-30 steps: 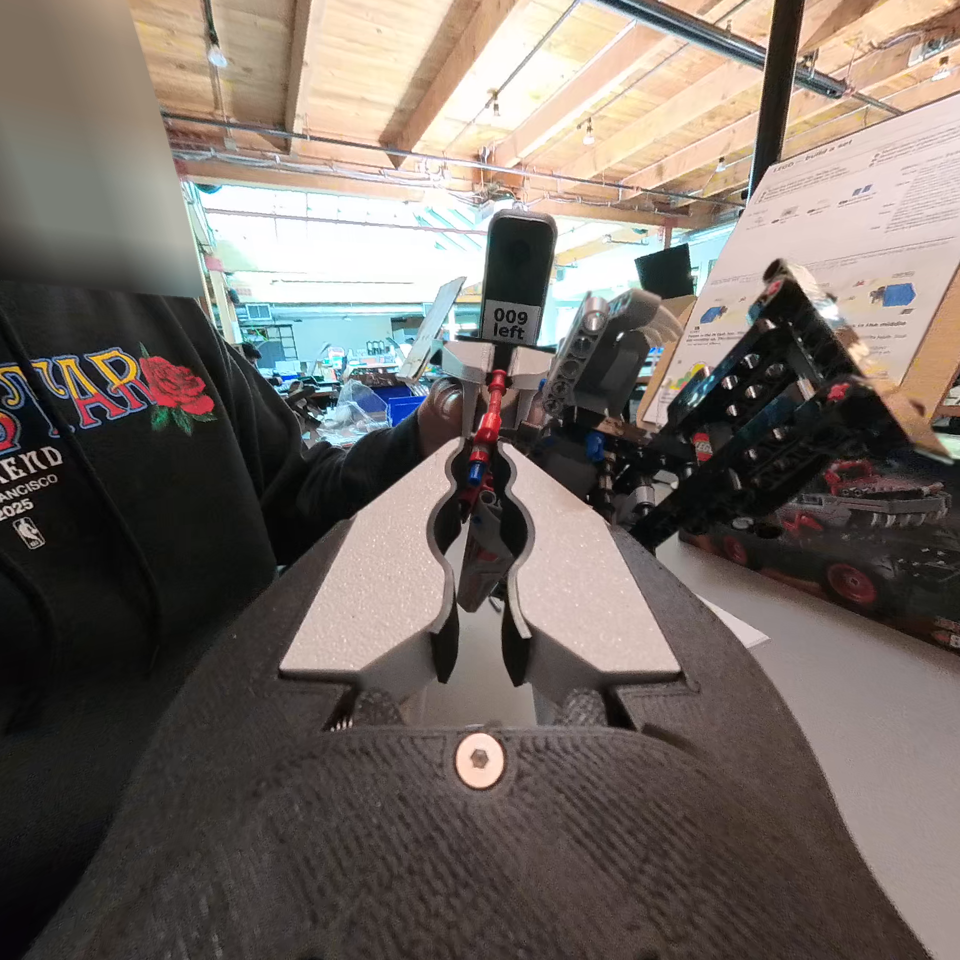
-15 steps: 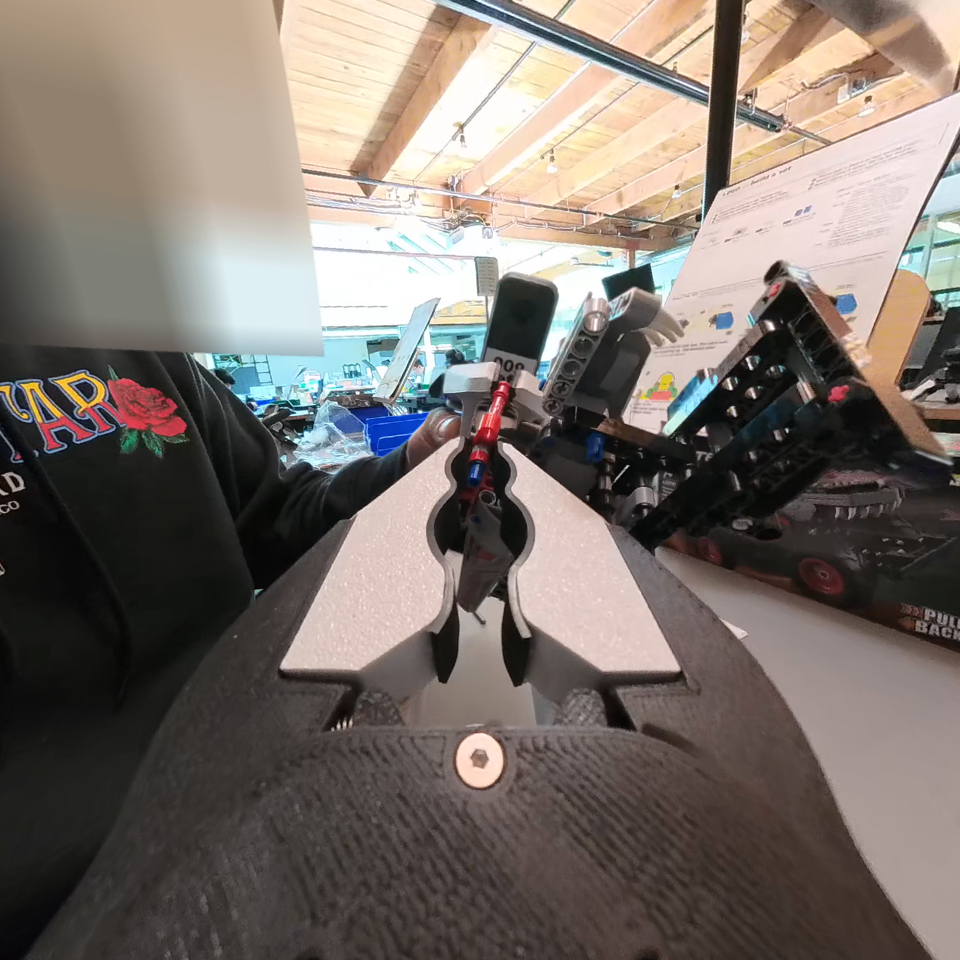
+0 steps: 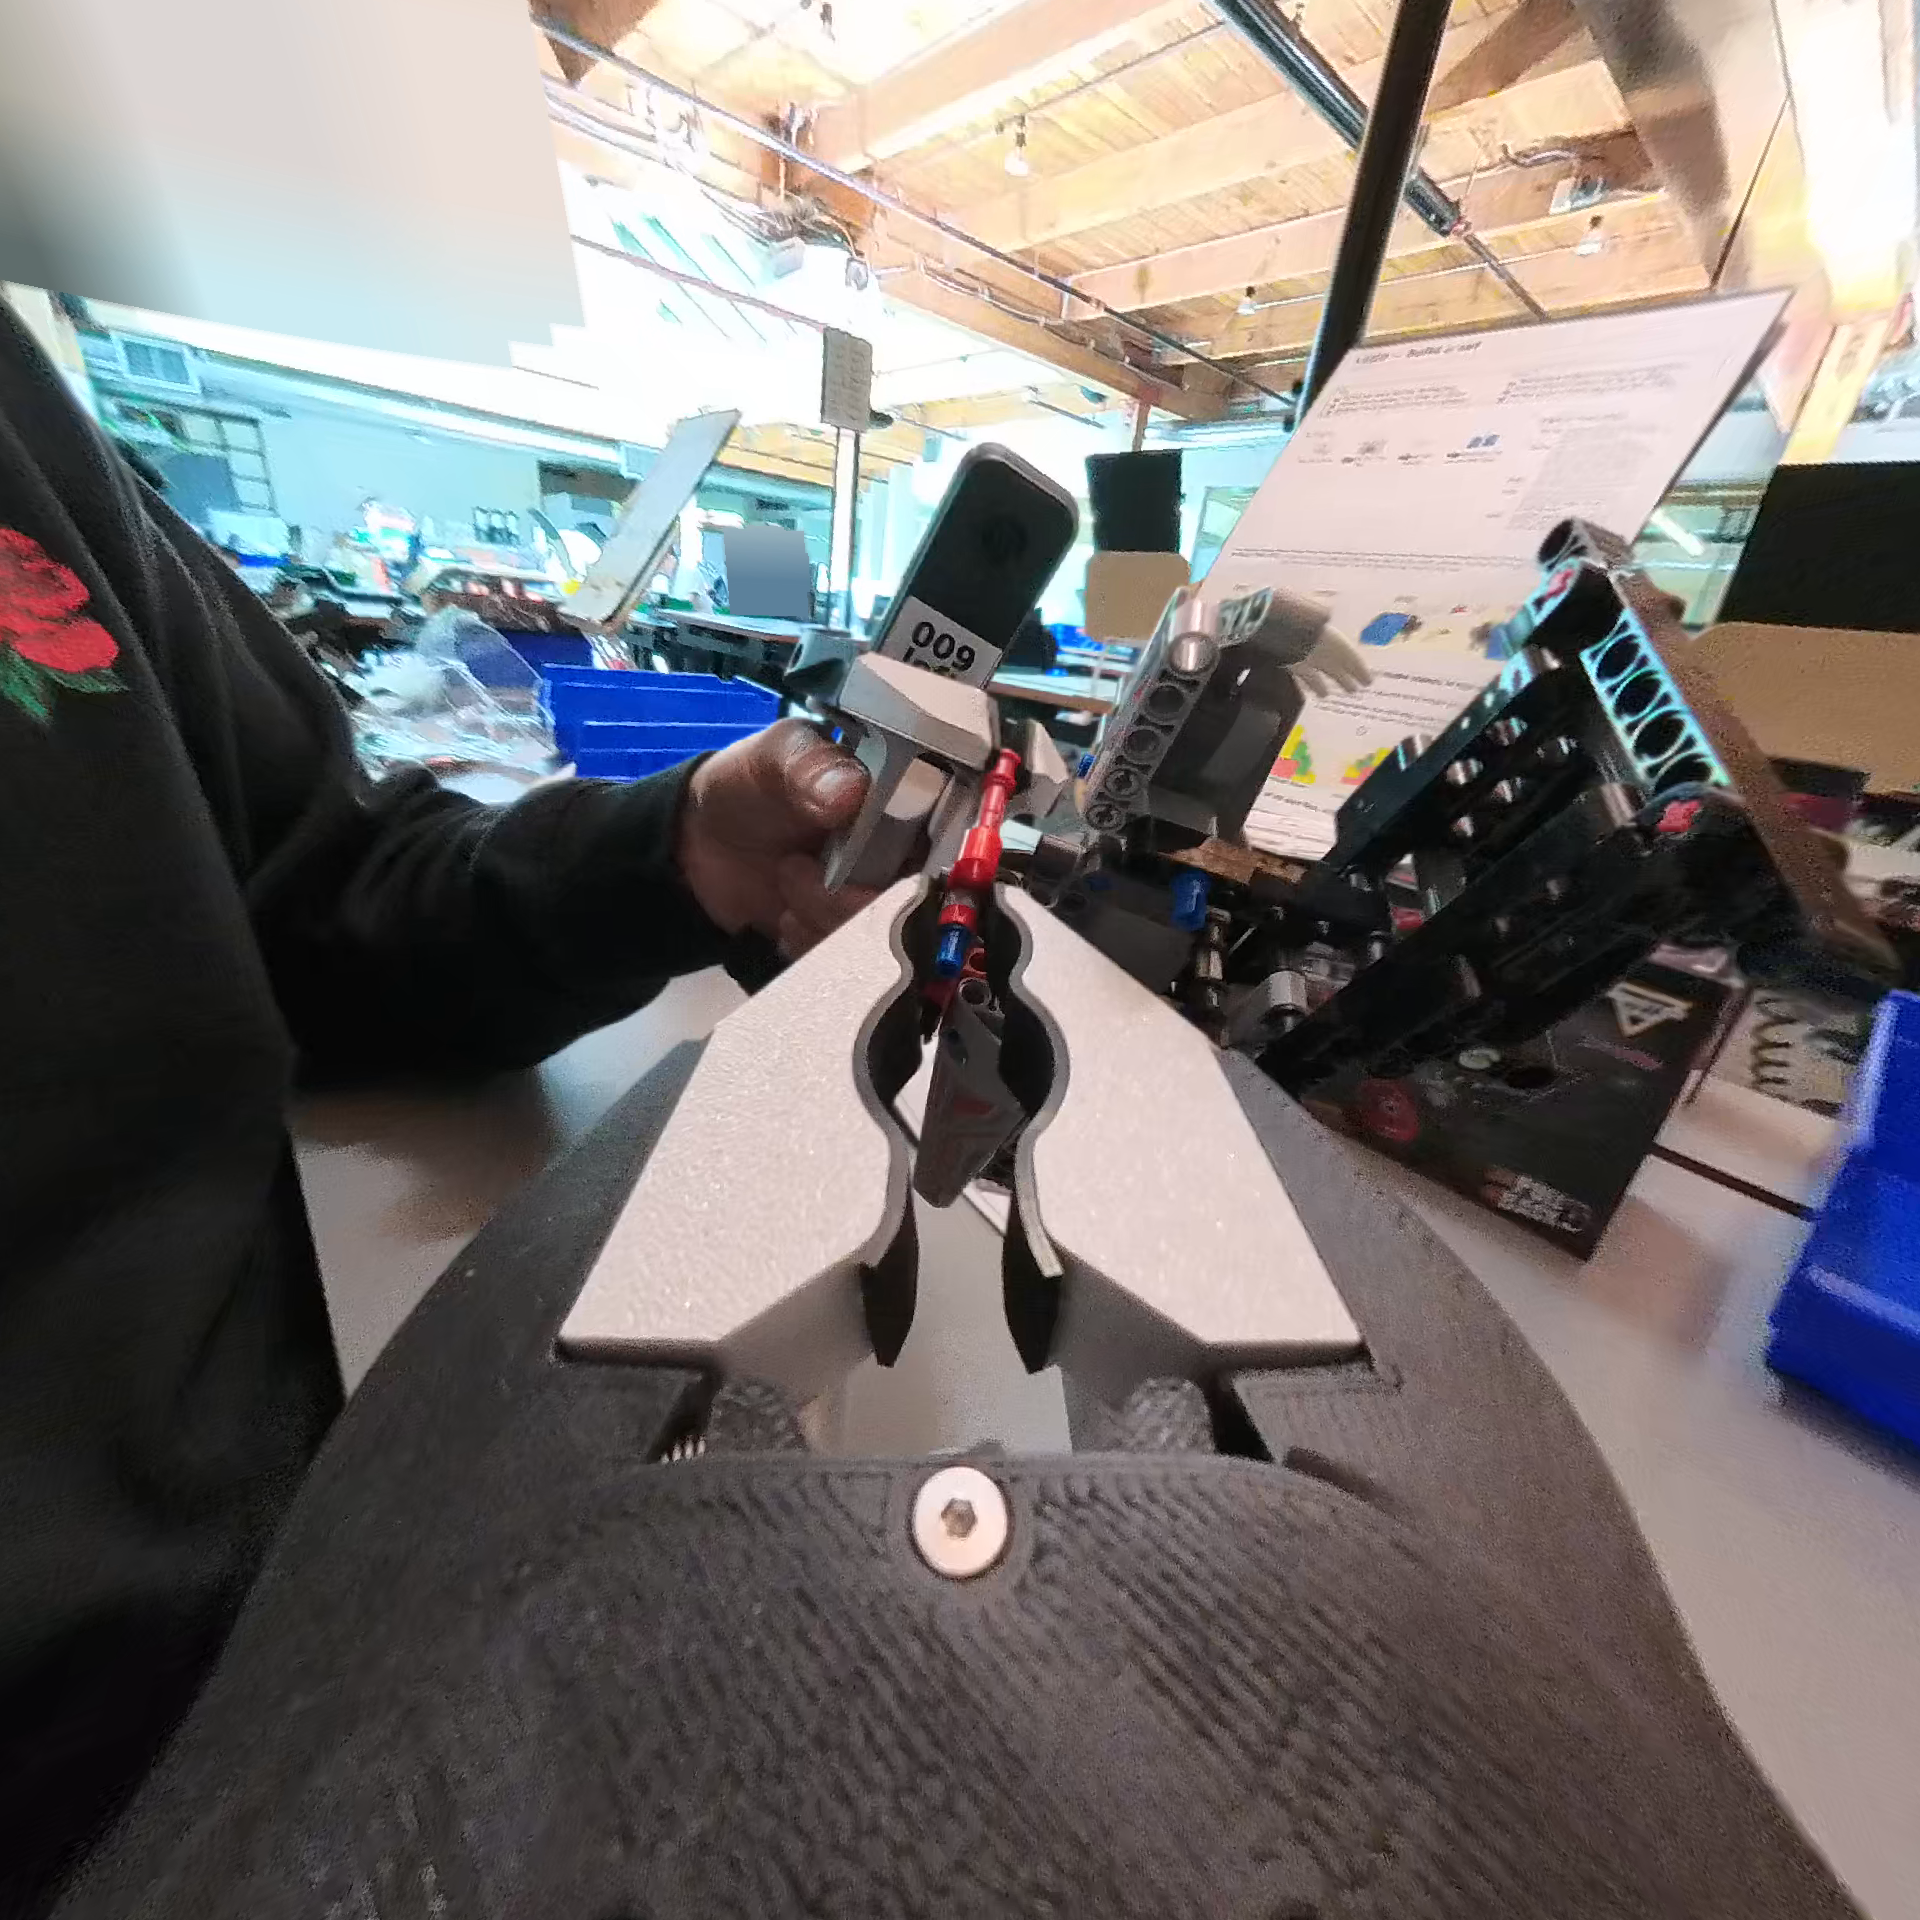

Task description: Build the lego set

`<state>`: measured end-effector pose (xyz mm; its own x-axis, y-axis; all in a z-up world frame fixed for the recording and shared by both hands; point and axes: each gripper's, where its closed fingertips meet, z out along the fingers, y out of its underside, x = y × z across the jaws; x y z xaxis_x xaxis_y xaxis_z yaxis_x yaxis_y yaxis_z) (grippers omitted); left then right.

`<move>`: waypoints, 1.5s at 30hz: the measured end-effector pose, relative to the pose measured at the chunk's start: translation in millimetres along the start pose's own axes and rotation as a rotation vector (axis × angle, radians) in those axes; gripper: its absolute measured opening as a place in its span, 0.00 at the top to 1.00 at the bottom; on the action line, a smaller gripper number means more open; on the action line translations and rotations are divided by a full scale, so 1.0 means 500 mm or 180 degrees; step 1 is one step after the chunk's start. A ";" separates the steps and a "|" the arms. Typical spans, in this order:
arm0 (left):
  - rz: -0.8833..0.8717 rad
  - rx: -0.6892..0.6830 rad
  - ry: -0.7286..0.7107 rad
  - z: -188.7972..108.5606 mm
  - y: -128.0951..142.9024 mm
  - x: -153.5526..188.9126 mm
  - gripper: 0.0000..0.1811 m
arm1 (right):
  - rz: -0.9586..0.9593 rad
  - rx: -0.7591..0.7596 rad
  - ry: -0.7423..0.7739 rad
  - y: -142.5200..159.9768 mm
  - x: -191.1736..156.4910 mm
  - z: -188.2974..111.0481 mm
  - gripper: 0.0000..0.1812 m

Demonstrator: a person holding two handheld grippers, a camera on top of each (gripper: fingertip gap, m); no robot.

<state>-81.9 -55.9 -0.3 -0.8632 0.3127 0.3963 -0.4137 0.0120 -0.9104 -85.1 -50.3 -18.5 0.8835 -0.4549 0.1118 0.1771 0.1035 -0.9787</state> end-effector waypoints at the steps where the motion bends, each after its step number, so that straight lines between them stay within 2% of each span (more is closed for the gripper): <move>1: 0.0015 -0.0011 0.0014 -0.001 0.001 -0.001 0.98 | -0.0051 -0.0018 0.0037 -0.001 0.001 0.000 0.96; 3: 0.0213 -0.0111 -0.0030 -0.003 0.007 -0.003 0.98 | -0.0081 -0.0087 0.0067 0.005 0.003 0.001 0.96; 6: 0.0497 -0.0283 -0.0047 -0.006 0.014 0.000 0.98 | 0.0226 -0.0004 -0.0126 0.006 -0.004 0.000 0.96; 9: 0.0322 -0.0229 0.0000 -0.011 0.014 -0.006 0.98 | 0.0450 0.0025 -0.0227 0.010 -0.006 0.004 0.96; 11: 0.0183 -0.0182 0.0033 -0.012 0.016 -0.012 0.98 | 0.0349 -0.0046 -0.0148 0.016 -0.002 0.007 0.96; 14: 0.0330 -0.0281 0.0004 -0.012 0.021 -0.011 0.98 | 0.0135 -0.0185 -0.0053 0.026 0.002 0.004 0.96; 24: 0.0770 -0.0459 0.0078 -0.019 0.027 0.011 0.98 | 0.0042 -0.0223 -0.0260 0.023 -0.022 0.005 0.96; 33: 0.0711 -0.0472 0.0178 -0.025 0.029 0.014 0.97 | 0.0076 -0.0219 -0.0324 0.025 -0.030 0.008 0.96; 37: 0.0741 -0.0272 0.0198 -0.020 0.023 0.010 0.98 | 0.0250 -0.0005 -0.0331 0.011 -0.024 0.005 0.96; 40: 0.0535 -0.0224 0.0150 -0.018 0.023 -0.003 0.98 | 0.0387 0.0065 -0.0324 0.011 -0.017 0.002 0.96; 45: 0.0583 -0.0401 0.0005 -0.023 0.035 -0.020 0.98 | 0.0617 -0.0067 -0.0285 0.029 -0.005 0.002 0.96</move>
<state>-77.0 -47.7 -21.7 -0.9201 0.3222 0.2229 -0.2105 0.0732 -0.9748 -84.3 -46.6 -32.9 0.9353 -0.3477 -0.0649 -0.0081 0.1625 -0.9867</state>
